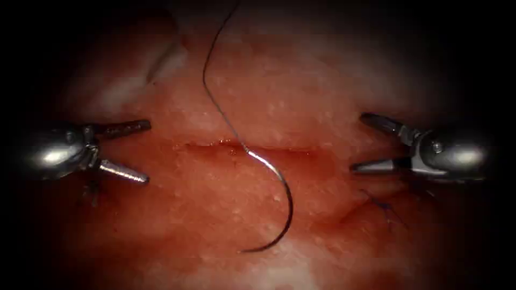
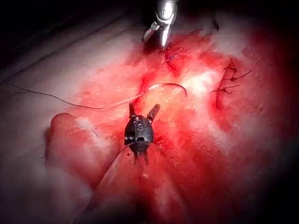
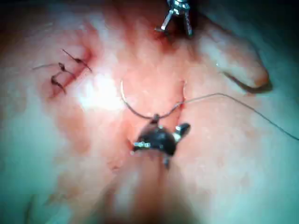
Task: Wound Closure
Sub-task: Pick up the needle near the tip using the left hand.
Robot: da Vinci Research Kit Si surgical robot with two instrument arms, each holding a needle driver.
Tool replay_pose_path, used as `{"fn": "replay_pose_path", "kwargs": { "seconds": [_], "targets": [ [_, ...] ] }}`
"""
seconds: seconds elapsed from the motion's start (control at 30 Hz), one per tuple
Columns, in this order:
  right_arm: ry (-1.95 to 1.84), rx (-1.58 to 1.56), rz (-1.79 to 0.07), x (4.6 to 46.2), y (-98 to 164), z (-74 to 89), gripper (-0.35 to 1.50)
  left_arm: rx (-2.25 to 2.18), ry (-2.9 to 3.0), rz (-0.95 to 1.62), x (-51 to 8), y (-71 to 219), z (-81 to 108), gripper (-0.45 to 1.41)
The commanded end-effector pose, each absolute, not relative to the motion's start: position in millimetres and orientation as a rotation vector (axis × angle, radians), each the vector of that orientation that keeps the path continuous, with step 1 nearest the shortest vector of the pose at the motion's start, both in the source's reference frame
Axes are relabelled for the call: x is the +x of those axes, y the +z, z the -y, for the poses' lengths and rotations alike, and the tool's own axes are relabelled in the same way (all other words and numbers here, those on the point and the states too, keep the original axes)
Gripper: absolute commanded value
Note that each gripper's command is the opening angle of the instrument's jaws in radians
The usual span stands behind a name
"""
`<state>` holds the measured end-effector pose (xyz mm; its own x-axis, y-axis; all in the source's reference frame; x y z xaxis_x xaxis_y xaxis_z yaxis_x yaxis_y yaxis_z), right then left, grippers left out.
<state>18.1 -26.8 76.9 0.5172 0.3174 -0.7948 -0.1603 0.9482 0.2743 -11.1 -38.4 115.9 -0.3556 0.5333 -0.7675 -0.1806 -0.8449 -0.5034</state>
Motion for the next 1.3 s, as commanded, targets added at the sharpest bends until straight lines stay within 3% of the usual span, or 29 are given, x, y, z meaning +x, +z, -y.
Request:
{"fn": "replay_pose_path", "kwargs": {
  "seconds": [0.03,0.2,0.77,1.3],
  "targets": [
    [0.290,0.174,-0.988,18.8,77.3,27.2,1.03,-1.445,2.227,0.467,-11.6,116.5,38.7,0.69],
    [0.299,0.160,-0.978,18.9,77.2,27.3,1.15,-1.445,2.227,0.466,-11.8,116.4,38.9,0.69],
    [0.365,0.146,-0.935,18.8,77.6,27.5,1.20,-1.320,2.200,0.526,-15.3,116.7,41.4,0.65],
    [0.364,0.144,-0.903,19.0,77.7,27.8,1.18,-0.995,2.288,0.601,-24.0,114.3,46.2,0.90]
  ]
}}
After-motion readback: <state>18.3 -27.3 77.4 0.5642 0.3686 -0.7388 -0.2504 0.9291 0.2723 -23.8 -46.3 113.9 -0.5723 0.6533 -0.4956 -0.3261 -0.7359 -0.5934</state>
